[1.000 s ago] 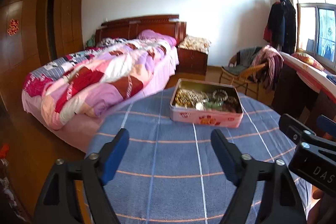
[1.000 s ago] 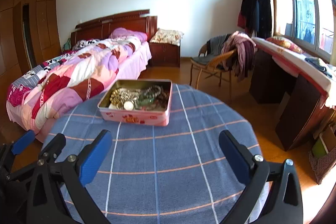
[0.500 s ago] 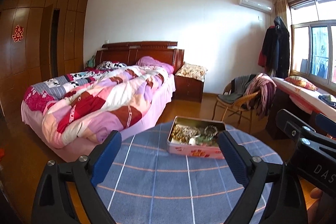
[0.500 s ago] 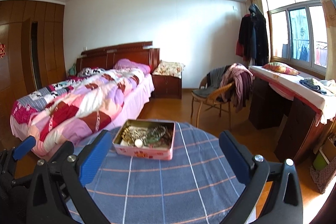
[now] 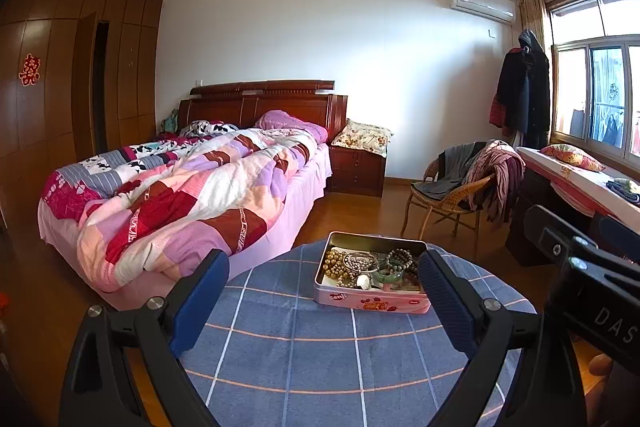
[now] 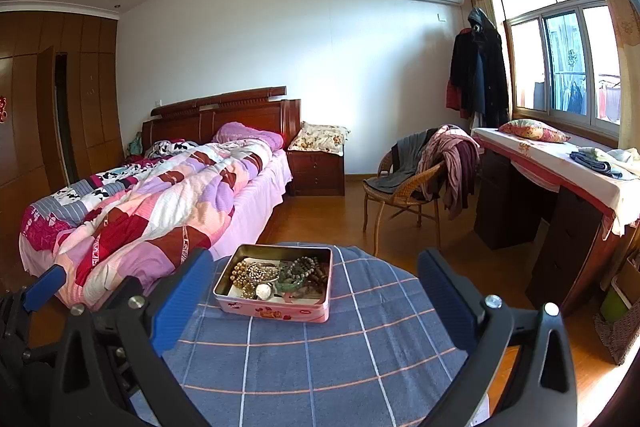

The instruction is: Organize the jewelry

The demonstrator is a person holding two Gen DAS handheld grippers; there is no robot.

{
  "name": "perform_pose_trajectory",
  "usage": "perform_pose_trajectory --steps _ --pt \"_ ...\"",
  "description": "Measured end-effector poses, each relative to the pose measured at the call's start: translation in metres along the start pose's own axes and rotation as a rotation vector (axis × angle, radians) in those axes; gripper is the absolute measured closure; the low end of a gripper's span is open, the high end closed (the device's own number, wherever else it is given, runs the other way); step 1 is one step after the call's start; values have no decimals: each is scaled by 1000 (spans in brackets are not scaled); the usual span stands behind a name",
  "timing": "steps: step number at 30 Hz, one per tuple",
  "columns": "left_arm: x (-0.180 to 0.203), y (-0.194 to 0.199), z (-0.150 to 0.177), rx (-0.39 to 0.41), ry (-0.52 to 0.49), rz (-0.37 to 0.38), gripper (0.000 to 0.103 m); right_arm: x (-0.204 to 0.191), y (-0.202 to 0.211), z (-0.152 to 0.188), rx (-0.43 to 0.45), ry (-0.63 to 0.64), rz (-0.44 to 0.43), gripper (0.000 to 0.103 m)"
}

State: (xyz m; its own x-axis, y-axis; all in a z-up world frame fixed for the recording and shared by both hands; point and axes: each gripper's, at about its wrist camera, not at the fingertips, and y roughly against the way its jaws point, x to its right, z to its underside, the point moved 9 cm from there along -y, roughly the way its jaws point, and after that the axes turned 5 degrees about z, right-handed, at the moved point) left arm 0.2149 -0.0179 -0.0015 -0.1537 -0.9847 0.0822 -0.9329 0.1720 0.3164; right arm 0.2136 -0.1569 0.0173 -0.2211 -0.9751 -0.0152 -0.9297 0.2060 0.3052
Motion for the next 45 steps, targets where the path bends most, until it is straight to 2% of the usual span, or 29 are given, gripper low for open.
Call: perform_pose_trajectory --steps 45 --pt "-3 -8 -6 6 -13 -14 8 0 -11 1 -25 -7 -3 0"
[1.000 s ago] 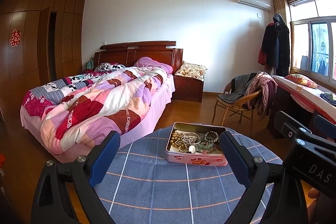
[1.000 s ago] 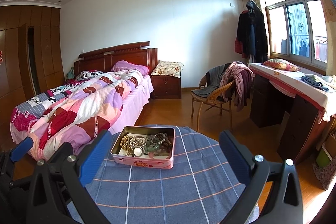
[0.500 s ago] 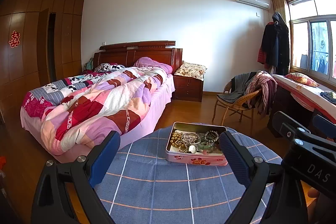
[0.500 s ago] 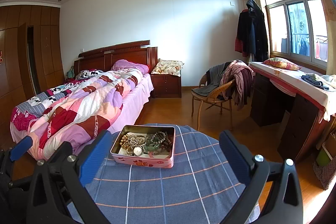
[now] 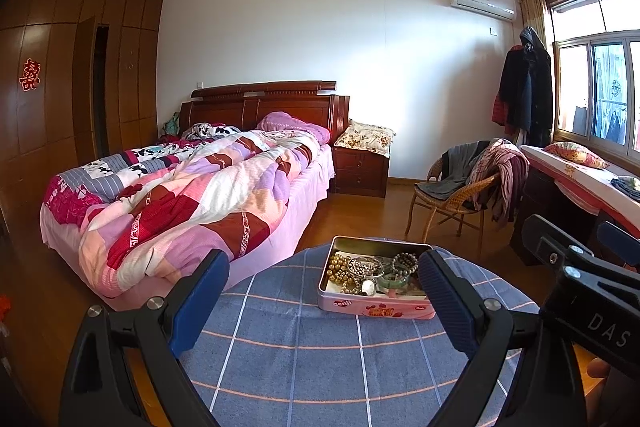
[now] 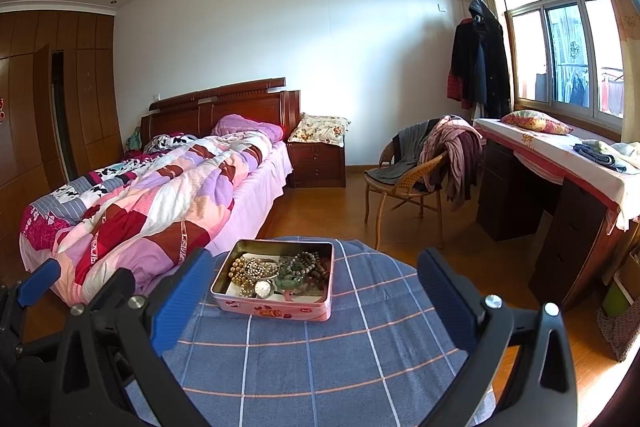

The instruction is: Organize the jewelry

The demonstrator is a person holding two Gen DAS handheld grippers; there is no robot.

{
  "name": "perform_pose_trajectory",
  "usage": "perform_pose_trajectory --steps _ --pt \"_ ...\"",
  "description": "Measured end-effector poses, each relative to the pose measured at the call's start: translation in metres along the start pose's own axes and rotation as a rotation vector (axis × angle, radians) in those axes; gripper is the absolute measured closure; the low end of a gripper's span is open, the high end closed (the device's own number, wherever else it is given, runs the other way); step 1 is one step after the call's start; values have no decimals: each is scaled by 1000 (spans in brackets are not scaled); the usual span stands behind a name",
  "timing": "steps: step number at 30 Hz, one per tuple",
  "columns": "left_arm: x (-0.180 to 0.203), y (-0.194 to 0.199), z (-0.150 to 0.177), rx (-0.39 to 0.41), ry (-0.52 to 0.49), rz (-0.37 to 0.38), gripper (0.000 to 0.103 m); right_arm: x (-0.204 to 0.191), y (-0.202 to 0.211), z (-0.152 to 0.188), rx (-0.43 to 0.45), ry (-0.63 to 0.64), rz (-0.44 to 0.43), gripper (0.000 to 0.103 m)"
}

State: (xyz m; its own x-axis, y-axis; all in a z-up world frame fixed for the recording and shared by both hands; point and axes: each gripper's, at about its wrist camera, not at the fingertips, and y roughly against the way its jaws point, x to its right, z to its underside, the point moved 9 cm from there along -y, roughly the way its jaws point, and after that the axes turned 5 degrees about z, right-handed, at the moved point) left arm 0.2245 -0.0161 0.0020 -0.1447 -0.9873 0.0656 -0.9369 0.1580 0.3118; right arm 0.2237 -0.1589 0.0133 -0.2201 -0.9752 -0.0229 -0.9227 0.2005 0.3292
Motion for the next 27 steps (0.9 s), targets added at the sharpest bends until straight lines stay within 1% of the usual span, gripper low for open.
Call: perform_pose_trajectory --steps 3,5,9,11,16,18,20,23,27 --pt "-1 1 -1 13 -4 -4 8 0 1 -2 6 -3 -2 0" --pt "2 1 -2 20 -24 -23 8 1 1 -1 7 -2 1 0" --pt "5 -2 0 10 -61 -31 8 1 -3 3 -6 -4 8 0" --pt "5 -2 -1 11 -65 -34 8 3 -3 3 -10 -11 8 0" --pt "2 -3 -3 18 -36 -26 8 7 -3 0 -2 -19 12 0" --pt "1 -7 -1 4 -21 -22 8 7 -4 0 -3 -22 13 0" --pt "-2 -14 3 -26 -2 -26 8 9 -5 1 -6 -24 16 0" --pt "-4 -19 8 -55 19 -8 8 10 -8 2 -14 -28 15 0" --pt "0 -18 10 -54 4 4 8 10 -11 3 -26 -36 12 0"
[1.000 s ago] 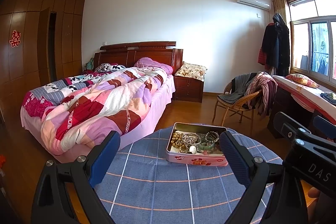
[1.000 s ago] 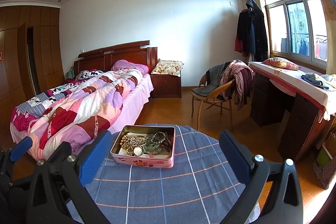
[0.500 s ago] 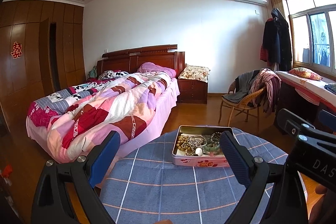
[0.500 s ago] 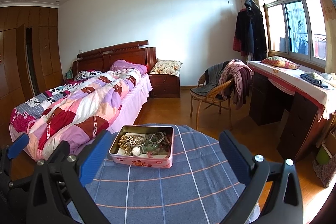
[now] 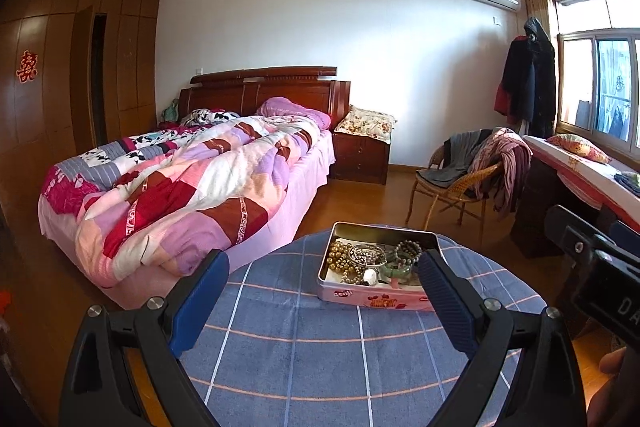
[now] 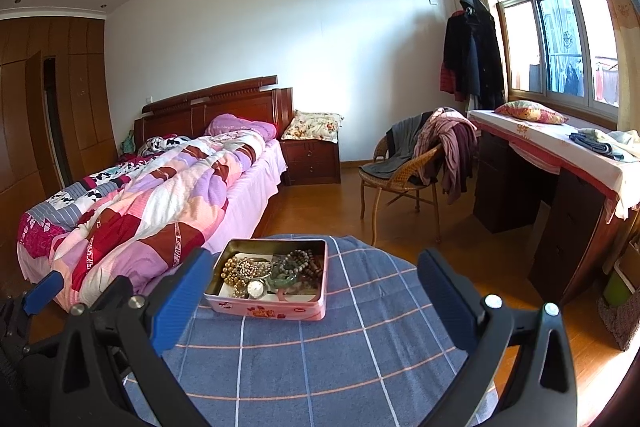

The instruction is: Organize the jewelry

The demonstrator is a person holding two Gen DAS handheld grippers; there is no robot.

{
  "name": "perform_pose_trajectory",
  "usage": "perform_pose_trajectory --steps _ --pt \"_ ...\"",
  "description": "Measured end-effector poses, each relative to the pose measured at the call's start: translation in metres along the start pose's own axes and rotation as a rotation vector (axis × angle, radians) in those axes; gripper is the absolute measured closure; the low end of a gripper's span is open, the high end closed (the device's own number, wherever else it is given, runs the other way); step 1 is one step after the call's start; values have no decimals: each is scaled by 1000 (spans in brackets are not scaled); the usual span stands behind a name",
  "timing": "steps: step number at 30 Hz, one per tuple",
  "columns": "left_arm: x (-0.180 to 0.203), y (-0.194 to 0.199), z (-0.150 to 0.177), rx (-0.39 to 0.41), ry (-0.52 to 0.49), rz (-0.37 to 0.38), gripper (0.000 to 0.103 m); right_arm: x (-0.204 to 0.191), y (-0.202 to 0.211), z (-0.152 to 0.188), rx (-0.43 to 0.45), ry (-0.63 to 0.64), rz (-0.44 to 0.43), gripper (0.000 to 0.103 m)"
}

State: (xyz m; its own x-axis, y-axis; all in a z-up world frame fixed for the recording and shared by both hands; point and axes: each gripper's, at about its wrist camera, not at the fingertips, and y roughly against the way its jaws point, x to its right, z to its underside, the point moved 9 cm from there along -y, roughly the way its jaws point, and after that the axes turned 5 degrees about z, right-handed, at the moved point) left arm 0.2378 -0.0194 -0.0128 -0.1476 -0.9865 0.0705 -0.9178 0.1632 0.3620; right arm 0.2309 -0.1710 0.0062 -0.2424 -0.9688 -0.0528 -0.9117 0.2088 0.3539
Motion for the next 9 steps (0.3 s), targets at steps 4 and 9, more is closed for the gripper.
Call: perform_pose_trajectory --steps 4,9 --pt "2 -1 1 3 -17 -6 8 0 -2 1 -8 3 2 0" --pt "2 -5 2 -5 -28 -9 8 0 -7 4 -22 8 2 0"
